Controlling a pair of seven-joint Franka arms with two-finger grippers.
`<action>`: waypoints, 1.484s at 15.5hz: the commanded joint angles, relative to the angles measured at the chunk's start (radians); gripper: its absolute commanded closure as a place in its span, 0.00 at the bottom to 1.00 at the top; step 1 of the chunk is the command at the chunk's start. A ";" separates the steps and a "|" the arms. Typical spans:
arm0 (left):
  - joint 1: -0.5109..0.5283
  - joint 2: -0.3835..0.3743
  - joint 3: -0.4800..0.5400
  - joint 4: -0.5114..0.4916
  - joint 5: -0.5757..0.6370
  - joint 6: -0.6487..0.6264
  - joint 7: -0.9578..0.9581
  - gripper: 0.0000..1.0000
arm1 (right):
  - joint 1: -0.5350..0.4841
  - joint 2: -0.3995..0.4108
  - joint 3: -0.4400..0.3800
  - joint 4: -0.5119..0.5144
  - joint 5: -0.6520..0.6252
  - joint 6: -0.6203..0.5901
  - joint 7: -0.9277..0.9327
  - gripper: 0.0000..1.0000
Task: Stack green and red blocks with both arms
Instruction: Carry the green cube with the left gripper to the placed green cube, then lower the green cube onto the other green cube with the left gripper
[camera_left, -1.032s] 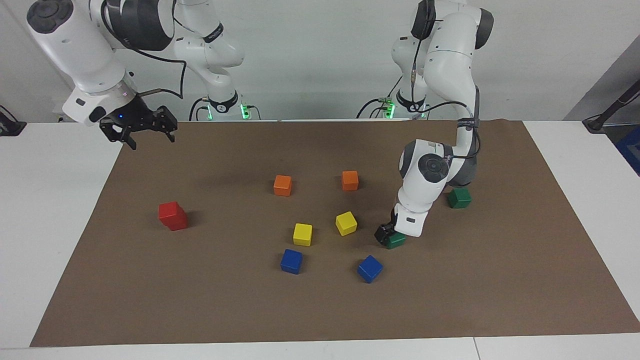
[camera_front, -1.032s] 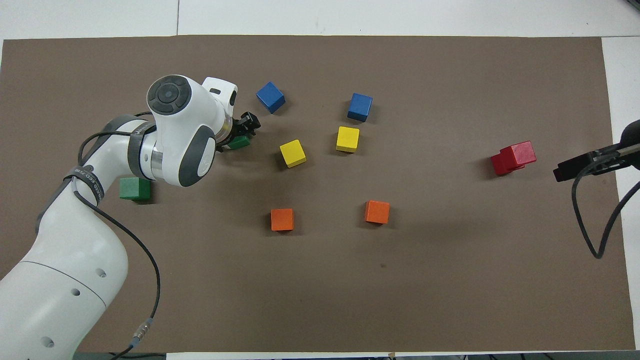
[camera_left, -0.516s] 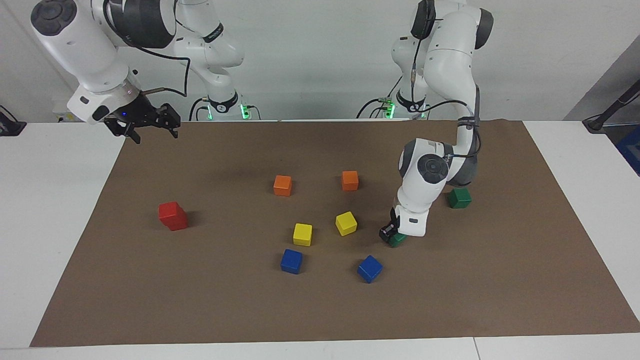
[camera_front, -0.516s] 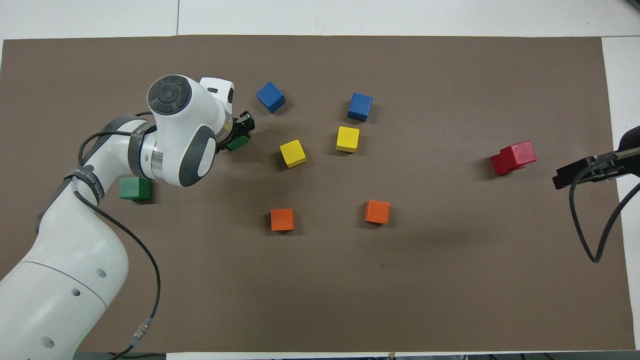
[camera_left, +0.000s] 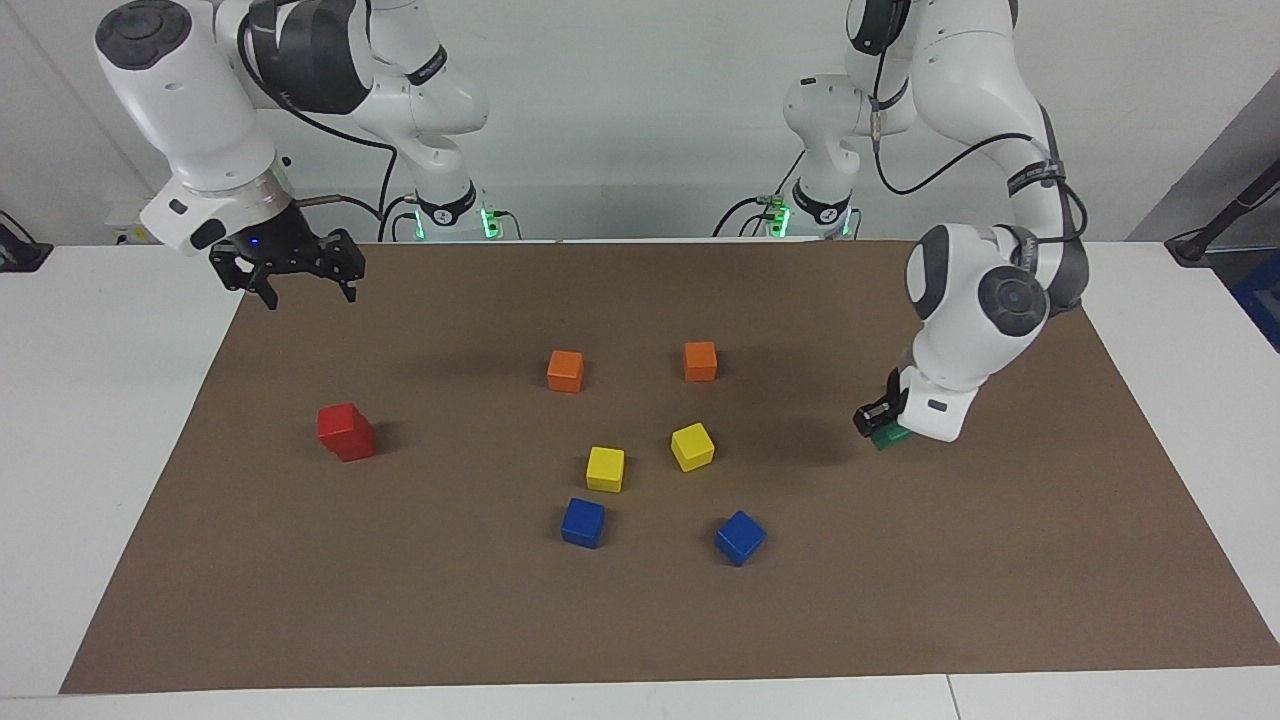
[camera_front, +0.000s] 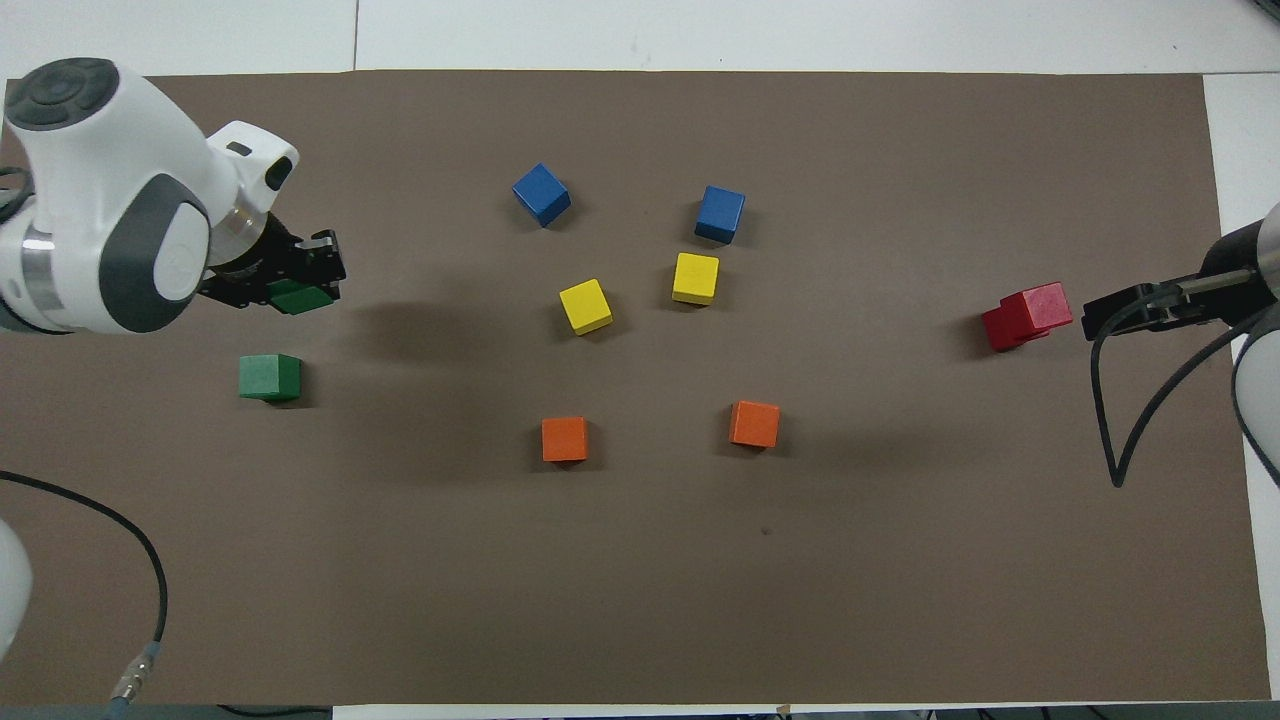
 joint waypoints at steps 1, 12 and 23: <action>0.071 -0.029 -0.006 -0.054 0.002 -0.022 0.198 1.00 | 0.003 -0.025 -0.006 -0.033 0.022 0.018 0.022 0.00; 0.128 -0.078 -0.004 -0.146 0.003 -0.027 0.423 1.00 | 0.014 -0.013 -0.013 -0.001 0.053 0.013 0.031 0.00; 0.168 -0.245 -0.004 -0.397 0.003 0.147 0.425 1.00 | 0.011 -0.016 -0.010 -0.002 0.050 0.010 0.037 0.00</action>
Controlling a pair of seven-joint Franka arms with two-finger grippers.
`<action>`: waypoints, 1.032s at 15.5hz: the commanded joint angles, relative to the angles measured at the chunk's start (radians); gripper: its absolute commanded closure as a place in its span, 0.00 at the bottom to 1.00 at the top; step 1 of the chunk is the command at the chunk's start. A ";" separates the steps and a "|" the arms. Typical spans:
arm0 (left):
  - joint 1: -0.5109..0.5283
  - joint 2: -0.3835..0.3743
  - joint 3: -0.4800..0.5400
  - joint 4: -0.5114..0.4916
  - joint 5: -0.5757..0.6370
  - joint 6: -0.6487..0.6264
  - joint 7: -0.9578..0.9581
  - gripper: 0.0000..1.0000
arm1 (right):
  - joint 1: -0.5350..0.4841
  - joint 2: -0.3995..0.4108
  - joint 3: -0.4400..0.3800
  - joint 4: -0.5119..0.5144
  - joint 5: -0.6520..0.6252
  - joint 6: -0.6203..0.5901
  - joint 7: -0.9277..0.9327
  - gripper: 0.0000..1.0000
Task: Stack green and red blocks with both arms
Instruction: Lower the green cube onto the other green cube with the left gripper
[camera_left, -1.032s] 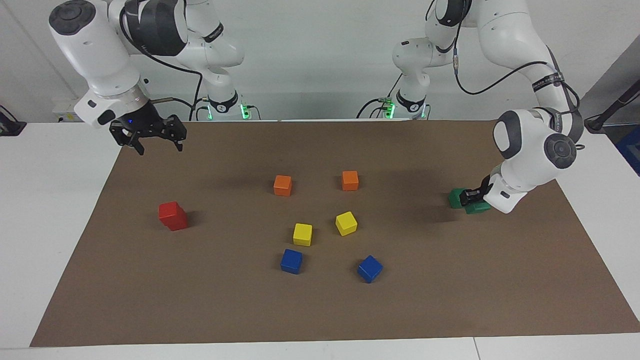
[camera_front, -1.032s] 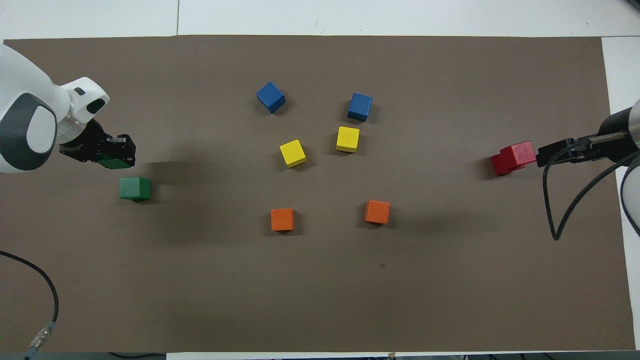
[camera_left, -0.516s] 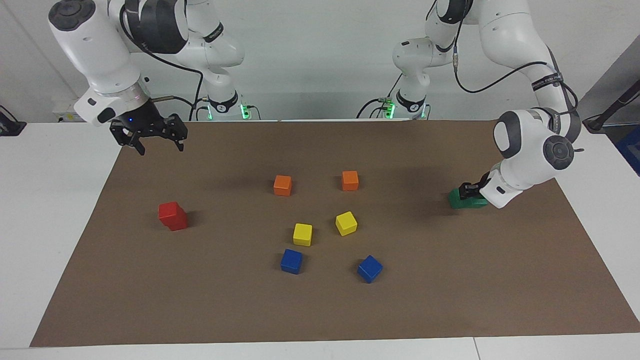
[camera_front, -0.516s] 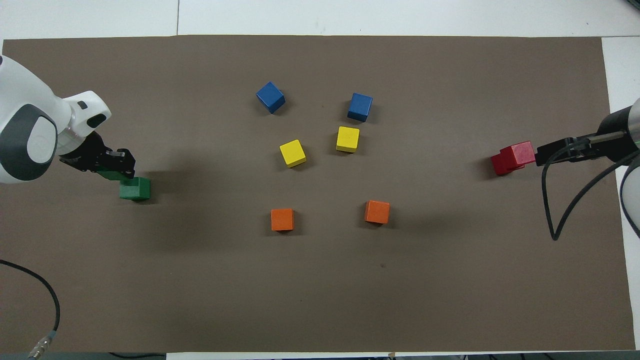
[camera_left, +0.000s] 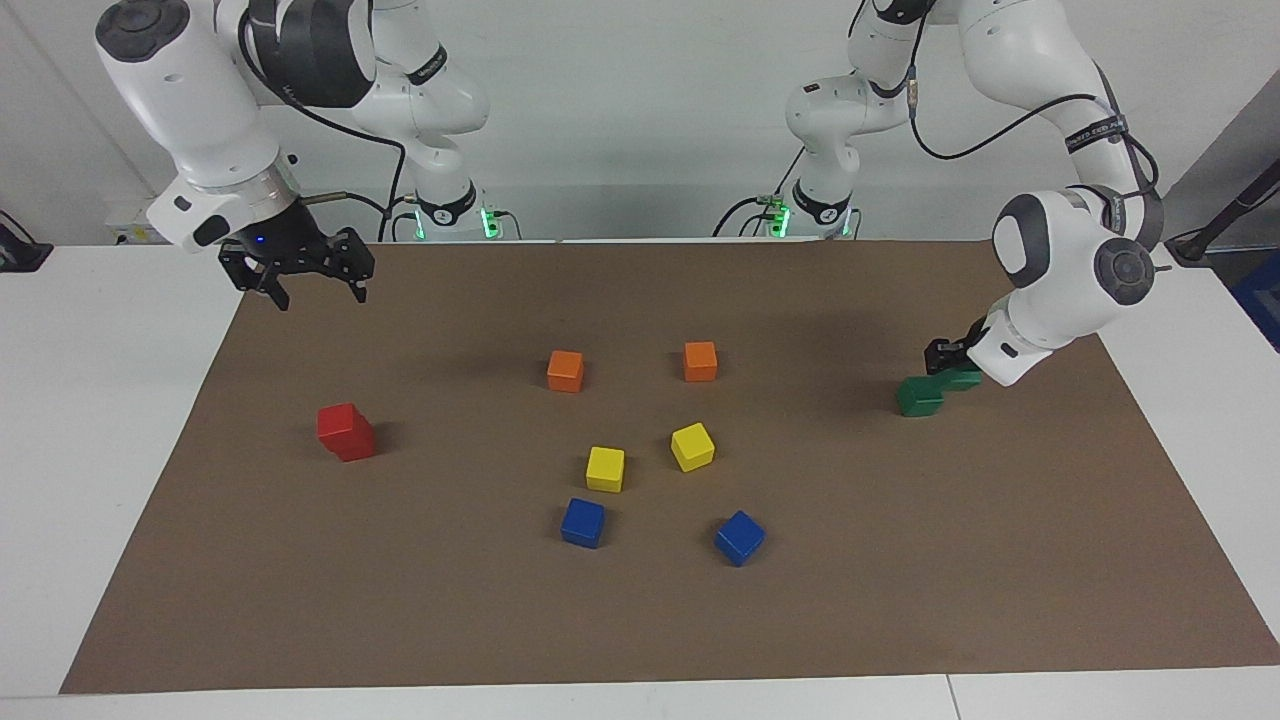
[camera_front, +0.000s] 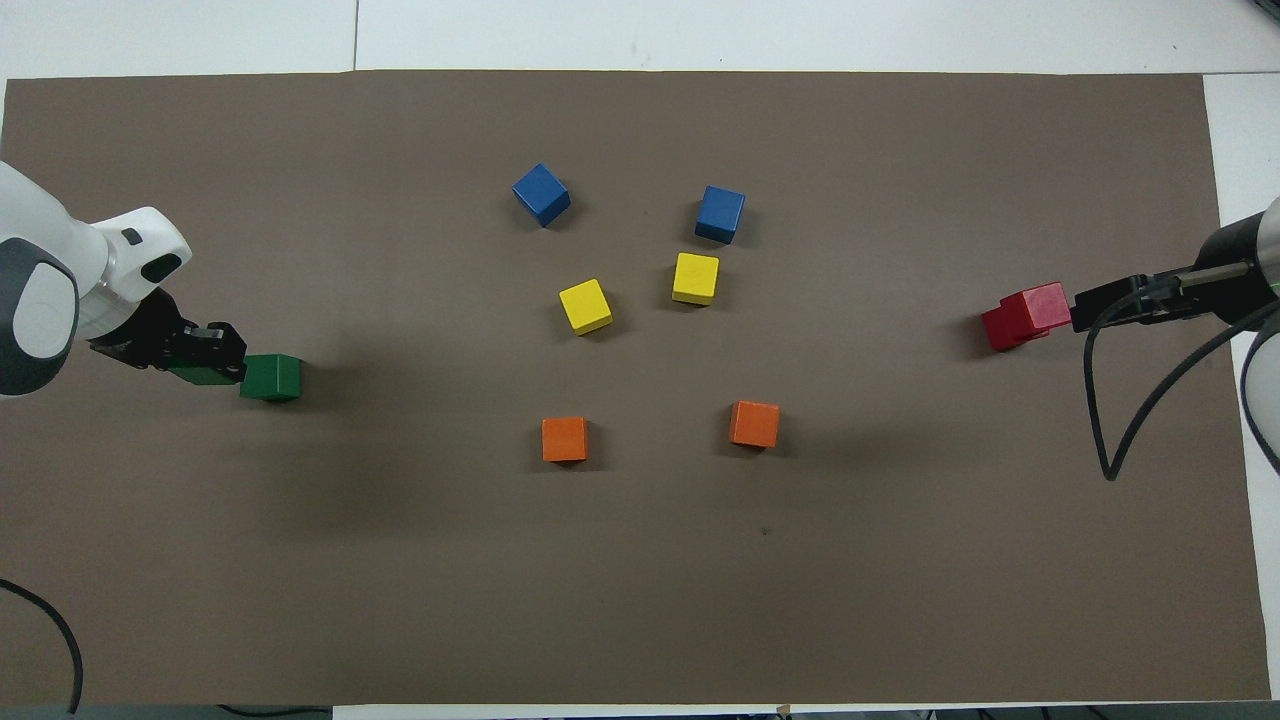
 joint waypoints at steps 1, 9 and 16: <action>0.010 -0.113 0.002 -0.180 0.002 0.159 0.004 1.00 | 0.006 -0.015 -0.004 -0.007 0.004 -0.005 0.022 0.00; 0.010 -0.147 0.000 -0.243 0.001 0.226 -0.053 1.00 | 0.006 -0.016 -0.004 -0.009 0.004 -0.009 0.022 0.00; -0.022 -0.155 -0.001 -0.298 0.001 0.335 -0.177 1.00 | 0.006 -0.019 -0.002 -0.013 0.004 -0.009 0.022 0.00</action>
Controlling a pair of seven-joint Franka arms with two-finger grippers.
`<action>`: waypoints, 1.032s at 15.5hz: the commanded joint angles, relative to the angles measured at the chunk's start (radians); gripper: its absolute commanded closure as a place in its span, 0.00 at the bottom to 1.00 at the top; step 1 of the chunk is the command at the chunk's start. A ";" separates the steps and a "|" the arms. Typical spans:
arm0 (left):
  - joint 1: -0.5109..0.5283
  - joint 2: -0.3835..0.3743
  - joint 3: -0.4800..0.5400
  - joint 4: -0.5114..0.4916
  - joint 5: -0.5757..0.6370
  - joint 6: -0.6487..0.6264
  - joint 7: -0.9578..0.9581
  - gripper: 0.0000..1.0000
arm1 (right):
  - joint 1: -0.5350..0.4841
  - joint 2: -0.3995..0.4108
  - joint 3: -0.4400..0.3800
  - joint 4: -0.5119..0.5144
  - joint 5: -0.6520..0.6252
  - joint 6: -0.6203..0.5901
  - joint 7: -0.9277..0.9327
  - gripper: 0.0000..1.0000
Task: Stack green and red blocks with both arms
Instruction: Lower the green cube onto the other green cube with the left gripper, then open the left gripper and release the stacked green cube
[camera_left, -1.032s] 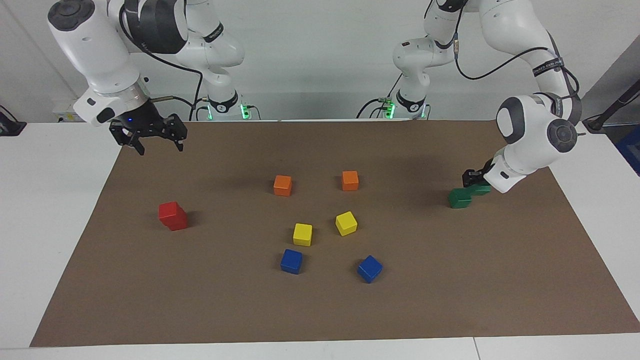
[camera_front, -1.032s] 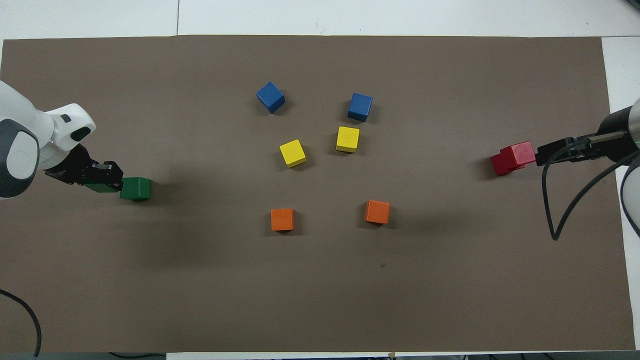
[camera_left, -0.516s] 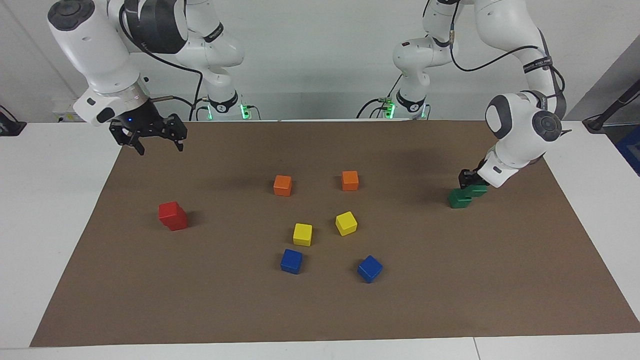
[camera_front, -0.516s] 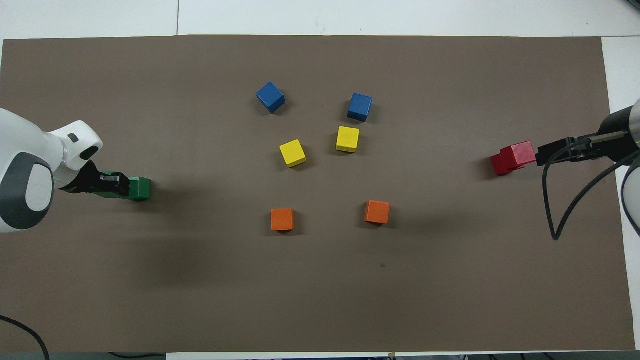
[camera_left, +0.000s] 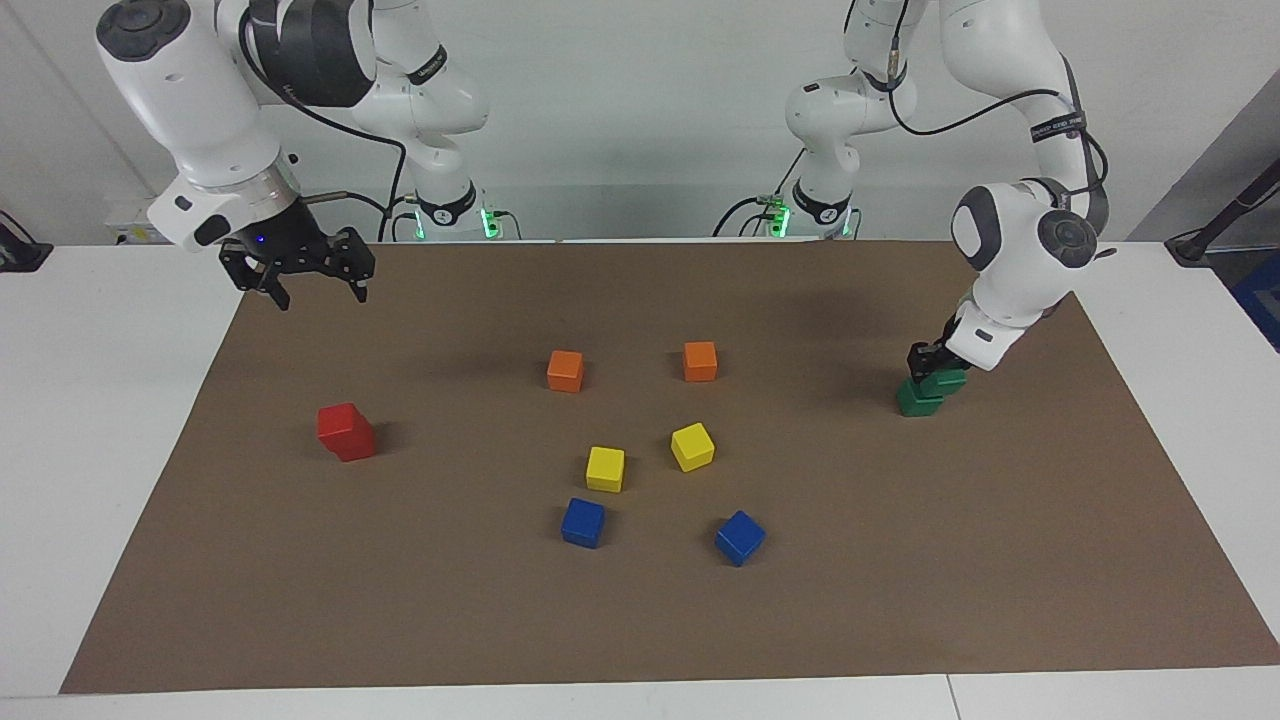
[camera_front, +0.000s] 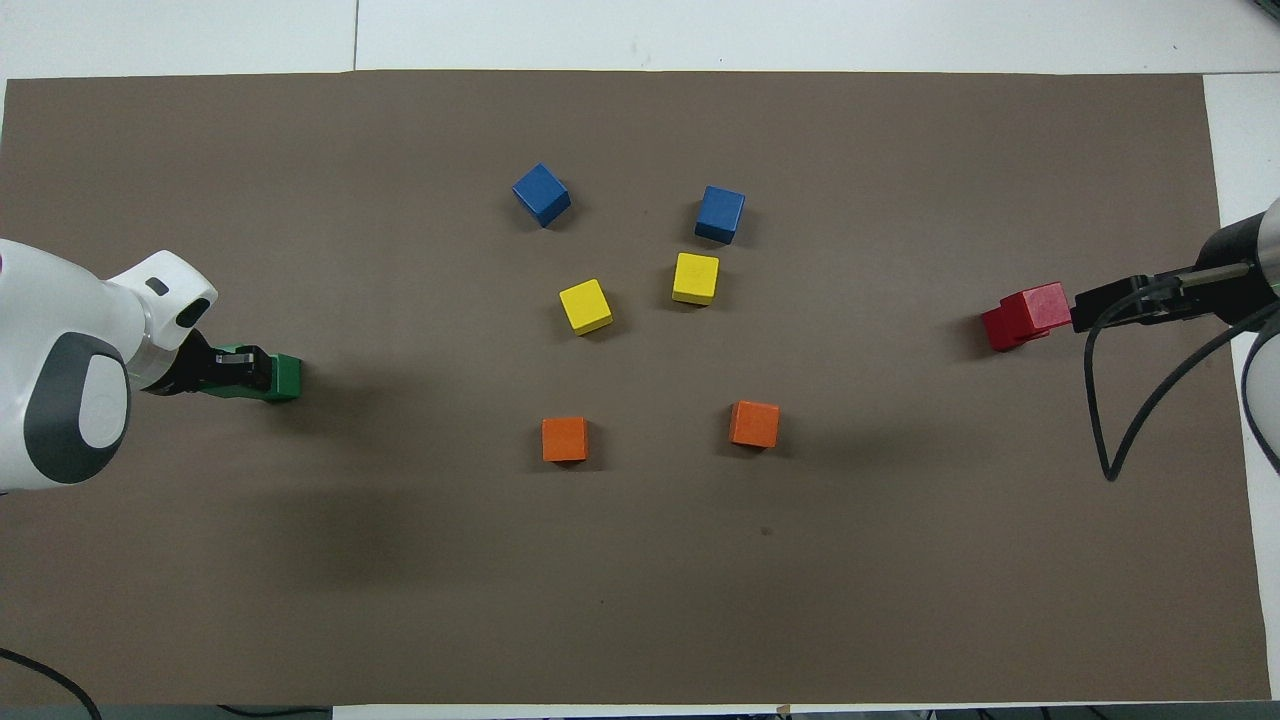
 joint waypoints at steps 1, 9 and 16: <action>-0.014 -0.038 0.012 -0.055 0.002 0.058 -0.013 1.00 | 0.003 -0.019 -0.002 -0.012 0.004 -0.007 0.022 0.00; -0.014 -0.038 0.010 -0.089 0.002 0.104 -0.022 0.45 | 0.003 -0.019 -0.002 -0.012 0.004 -0.007 0.022 0.00; -0.028 -0.051 0.009 -0.049 0.002 0.023 -0.014 0.00 | 0.003 -0.019 -0.002 -0.012 0.004 -0.007 0.022 0.00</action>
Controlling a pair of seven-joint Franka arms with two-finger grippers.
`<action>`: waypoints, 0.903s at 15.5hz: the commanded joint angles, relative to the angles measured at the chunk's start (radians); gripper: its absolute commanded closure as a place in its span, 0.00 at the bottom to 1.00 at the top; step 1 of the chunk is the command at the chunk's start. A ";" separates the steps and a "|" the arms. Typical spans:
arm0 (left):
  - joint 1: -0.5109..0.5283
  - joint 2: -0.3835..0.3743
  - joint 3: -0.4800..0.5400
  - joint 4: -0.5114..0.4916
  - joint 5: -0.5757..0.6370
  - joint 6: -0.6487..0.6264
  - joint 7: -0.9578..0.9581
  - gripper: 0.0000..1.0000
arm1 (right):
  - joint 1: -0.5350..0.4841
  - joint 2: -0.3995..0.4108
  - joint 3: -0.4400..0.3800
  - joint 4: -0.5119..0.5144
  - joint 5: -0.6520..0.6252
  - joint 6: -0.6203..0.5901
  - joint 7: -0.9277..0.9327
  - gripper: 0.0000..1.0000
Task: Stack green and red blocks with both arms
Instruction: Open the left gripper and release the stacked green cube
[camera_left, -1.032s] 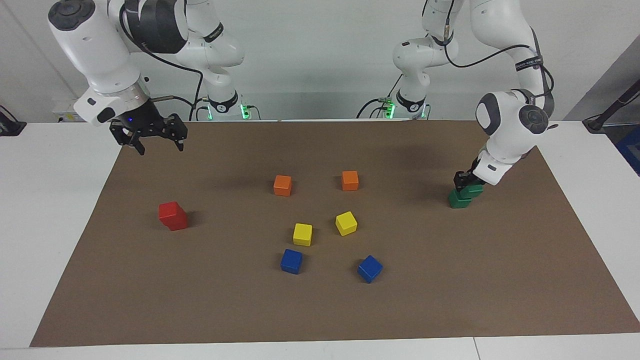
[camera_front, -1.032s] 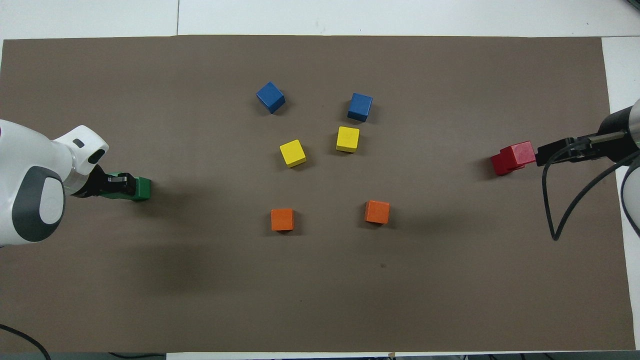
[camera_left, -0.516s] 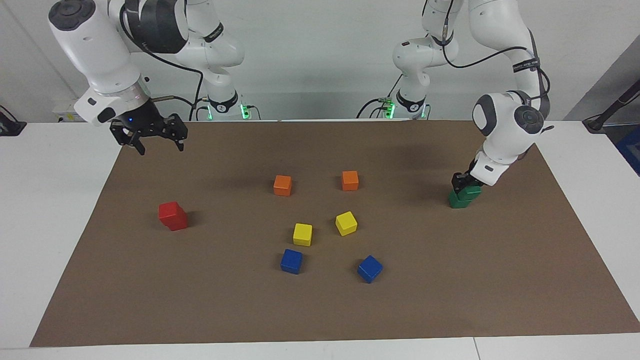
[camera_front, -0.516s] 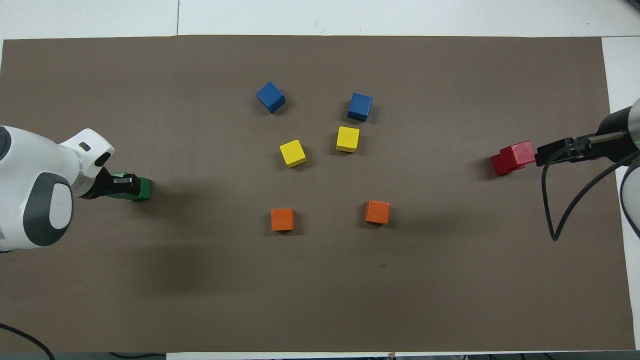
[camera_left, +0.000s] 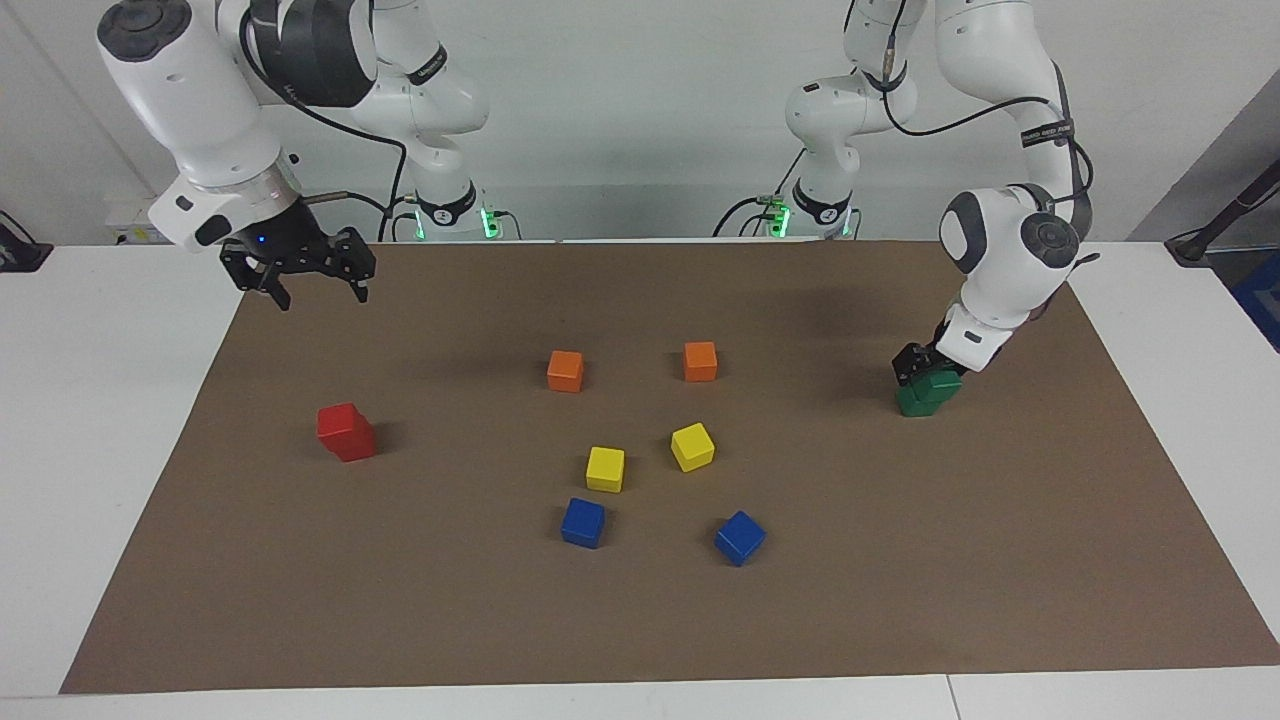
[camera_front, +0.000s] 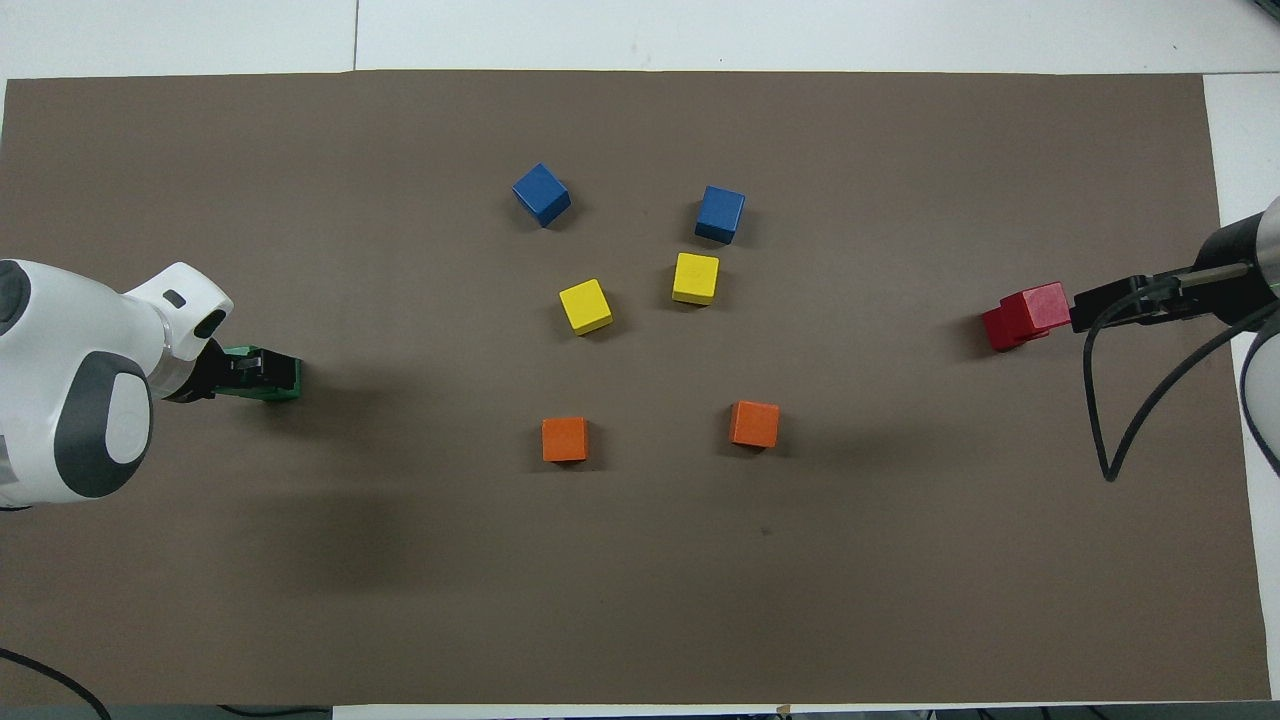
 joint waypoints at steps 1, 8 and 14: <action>-0.018 -0.051 0.011 0.030 0.002 -0.090 -0.007 0.00 | 0.003 -0.019 -0.002 -0.012 0.004 -0.007 0.022 0.00; -0.024 -0.044 0.008 0.252 0.003 -0.349 -0.010 0.00 | 0.003 -0.019 -0.002 -0.013 0.004 -0.007 0.022 0.00; -0.036 -0.067 0.008 0.315 0.011 -0.426 -0.011 0.00 | 0.003 -0.019 -0.002 -0.012 0.004 -0.007 0.022 0.00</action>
